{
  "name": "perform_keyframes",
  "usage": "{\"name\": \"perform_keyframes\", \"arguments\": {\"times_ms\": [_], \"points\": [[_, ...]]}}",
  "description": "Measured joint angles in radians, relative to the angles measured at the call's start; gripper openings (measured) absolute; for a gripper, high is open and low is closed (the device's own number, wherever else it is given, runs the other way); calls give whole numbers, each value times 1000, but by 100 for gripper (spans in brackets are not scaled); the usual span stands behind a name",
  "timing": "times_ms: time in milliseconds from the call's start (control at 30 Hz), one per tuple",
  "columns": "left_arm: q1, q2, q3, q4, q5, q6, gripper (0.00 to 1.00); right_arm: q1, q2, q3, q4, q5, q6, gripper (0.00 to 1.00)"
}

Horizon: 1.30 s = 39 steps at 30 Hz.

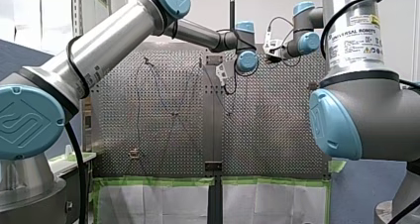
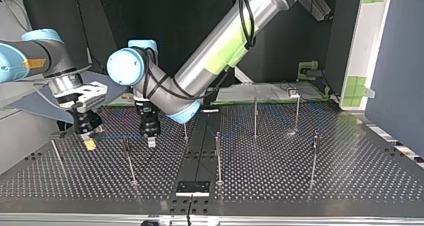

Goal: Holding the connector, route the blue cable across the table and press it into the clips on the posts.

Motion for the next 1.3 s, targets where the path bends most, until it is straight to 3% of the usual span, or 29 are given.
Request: {"name": "perform_keyframes", "arguments": {"times_ms": [267, 533, 700, 733, 767, 800, 833, 867, 933, 967, 1000, 1033, 1067, 1100, 1300], "points": [[21, -4, -3, 51, 61, 20, 0, 0, 2, -5, -12, -1, 1, 0], [48, -11, -37, 103, 123, 22, 0, -1, 7, -5, -39, -1, 25, 0], [53, -13, -42, 104, 146, 23, 0, -1, 12, -5, -44, -1, 31, 0], [53, -13, -42, 102, 150, 23, 9, -1, 12, -5, -44, -1, 32, 0], [53, -13, -42, 101, 153, 22, 9, -1, 13, -5, -44, -1, 32, 0], [52, -13, -42, 100, 155, 21, 18, -1, 14, -5, -44, -1, 32, 0], [51, -13, -42, 98, 157, 19, 35, -1, 14, -5, -44, -1, 32, 0], [51, -13, -42, 96, 159, 17, 35, -1, 15, -5, -44, -1, 32, 0], [48, -12, -42, 90, 160, 15, 56, 0, 16, -5, -45, -1, 32, 0], [47, -12, -42, 87, 161, 14, 56, 0, 16, -5, -44, -1, 32, 0], [46, -12, -42, 84, 161, 14, 67, 0, 16, -5, -45, -1, 32, 0], [45, -12, -42, 78, 161, 13, 87, 0, 17, -5, -45, -1, 32, 0], [44, -12, -42, 74, 161, 13, 87, 0, 17, -5, -45, -1, 32, 0], [43, -12, -42, 70, 161, 13, 100, 0, 17, -5, -45, -1, 32, 0], [41, -12, -42, 27, 159, 5, 100, 0, 18, -5, -45, -1, 32, 0]]}}
